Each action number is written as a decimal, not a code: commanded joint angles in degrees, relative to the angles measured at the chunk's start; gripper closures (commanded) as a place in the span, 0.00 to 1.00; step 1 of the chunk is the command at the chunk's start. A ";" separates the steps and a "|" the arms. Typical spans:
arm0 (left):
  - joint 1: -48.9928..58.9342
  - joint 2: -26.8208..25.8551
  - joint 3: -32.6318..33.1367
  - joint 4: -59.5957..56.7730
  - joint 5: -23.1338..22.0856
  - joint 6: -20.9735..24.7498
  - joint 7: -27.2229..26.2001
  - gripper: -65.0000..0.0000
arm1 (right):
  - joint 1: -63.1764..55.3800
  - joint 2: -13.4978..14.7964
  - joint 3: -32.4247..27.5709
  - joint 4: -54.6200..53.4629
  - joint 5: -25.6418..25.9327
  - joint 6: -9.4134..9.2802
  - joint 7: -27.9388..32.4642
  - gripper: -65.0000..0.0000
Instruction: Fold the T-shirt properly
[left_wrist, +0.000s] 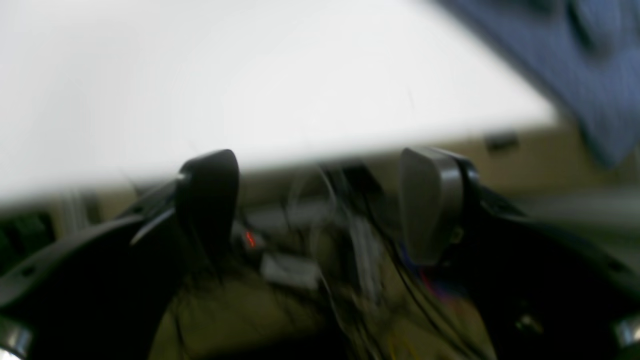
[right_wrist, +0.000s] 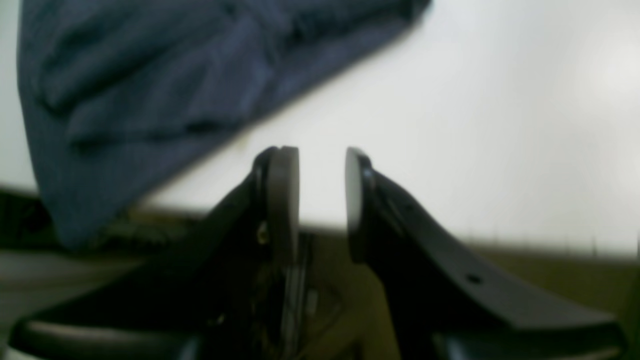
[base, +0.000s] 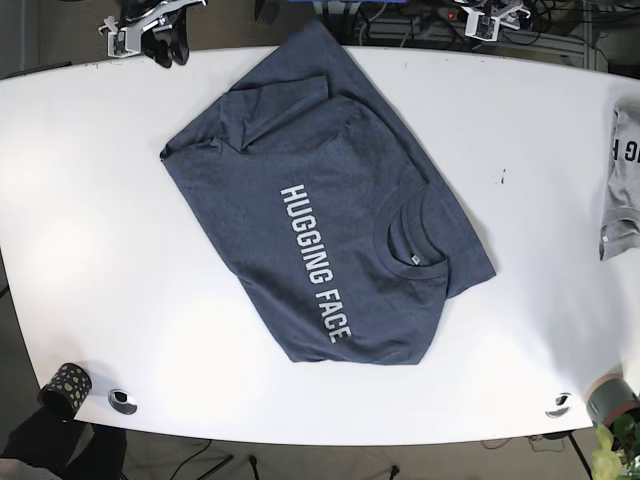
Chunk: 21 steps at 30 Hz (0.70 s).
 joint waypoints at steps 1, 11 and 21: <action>2.51 -0.14 -1.51 0.78 -0.33 0.01 1.73 0.31 | -4.10 0.47 0.02 1.06 0.56 0.56 1.30 0.77; -1.53 -1.29 -8.54 -13.37 -8.86 -0.17 5.33 0.31 | -3.84 0.38 -7.01 -14.06 0.39 4.86 -2.83 0.78; 1.19 -2.17 -8.37 -6.60 -11.32 -0.17 5.51 0.31 | -7.26 0.03 -2.62 -8.26 0.65 5.04 -2.83 0.78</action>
